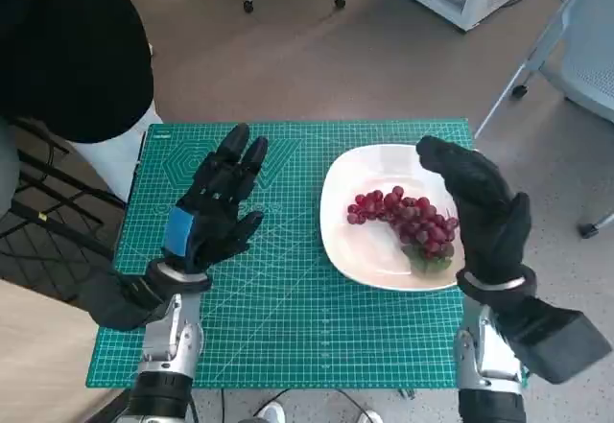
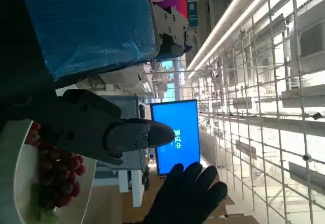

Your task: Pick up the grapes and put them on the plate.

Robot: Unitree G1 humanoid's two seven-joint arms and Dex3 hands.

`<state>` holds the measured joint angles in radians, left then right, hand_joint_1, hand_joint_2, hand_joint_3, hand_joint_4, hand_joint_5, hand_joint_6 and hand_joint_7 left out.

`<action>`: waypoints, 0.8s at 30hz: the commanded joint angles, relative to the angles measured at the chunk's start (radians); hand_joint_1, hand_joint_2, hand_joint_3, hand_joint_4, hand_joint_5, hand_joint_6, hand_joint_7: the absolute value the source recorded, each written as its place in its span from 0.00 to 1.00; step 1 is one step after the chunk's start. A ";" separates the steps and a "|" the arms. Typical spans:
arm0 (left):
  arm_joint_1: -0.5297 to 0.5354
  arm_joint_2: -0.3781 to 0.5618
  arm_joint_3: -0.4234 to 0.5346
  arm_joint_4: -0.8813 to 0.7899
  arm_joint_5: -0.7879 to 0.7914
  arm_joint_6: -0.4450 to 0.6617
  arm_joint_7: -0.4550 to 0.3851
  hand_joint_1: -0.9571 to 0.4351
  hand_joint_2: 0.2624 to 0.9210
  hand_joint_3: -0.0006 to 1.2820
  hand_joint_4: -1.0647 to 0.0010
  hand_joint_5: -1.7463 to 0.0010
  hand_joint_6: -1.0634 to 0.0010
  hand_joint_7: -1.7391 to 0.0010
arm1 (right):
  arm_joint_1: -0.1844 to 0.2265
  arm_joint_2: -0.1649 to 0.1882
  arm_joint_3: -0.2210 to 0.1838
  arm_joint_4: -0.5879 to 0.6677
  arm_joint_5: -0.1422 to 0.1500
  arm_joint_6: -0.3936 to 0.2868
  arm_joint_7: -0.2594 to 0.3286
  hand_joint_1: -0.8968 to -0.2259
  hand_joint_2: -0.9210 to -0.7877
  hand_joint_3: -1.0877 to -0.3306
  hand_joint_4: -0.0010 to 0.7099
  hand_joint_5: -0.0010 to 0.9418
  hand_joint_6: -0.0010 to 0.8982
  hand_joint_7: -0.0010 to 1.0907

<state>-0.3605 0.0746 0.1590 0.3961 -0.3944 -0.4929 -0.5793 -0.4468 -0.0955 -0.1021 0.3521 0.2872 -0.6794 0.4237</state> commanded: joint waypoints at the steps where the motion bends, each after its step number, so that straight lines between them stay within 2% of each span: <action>1: 0.017 0.011 0.006 -0.023 0.001 -0.005 0.000 0.30 1.00 0.33 0.79 1.00 0.70 0.99 | 0.001 0.008 0.009 0.028 -0.018 0.015 -0.005 0.34 0.00 0.49 0.45 0.00 0.14 0.22; 10: 0.025 0.014 0.010 -0.041 0.004 0.008 0.013 0.30 1.00 0.32 0.78 1.00 0.70 0.99 | -0.006 0.008 0.023 0.048 -0.035 0.008 0.000 0.36 0.00 0.44 0.43 0.00 0.10 0.25; 16: 0.028 0.016 0.014 -0.045 0.002 0.014 0.022 0.31 1.00 0.33 0.77 0.99 0.68 0.99 | -0.005 -0.002 0.028 0.040 -0.034 0.014 0.004 0.37 0.00 0.42 0.43 0.00 0.06 0.31; 24: 0.037 0.014 0.015 -0.067 -0.009 0.039 0.027 0.32 1.00 0.33 0.76 0.99 0.66 0.98 | 0.000 -0.008 0.033 0.033 -0.029 0.018 0.010 0.37 0.00 0.41 0.42 0.00 0.04 0.33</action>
<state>-0.3366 0.0818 0.1711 0.3555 -0.3961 -0.4653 -0.5564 -0.4572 -0.0993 -0.0742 0.3834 0.2674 -0.6782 0.4250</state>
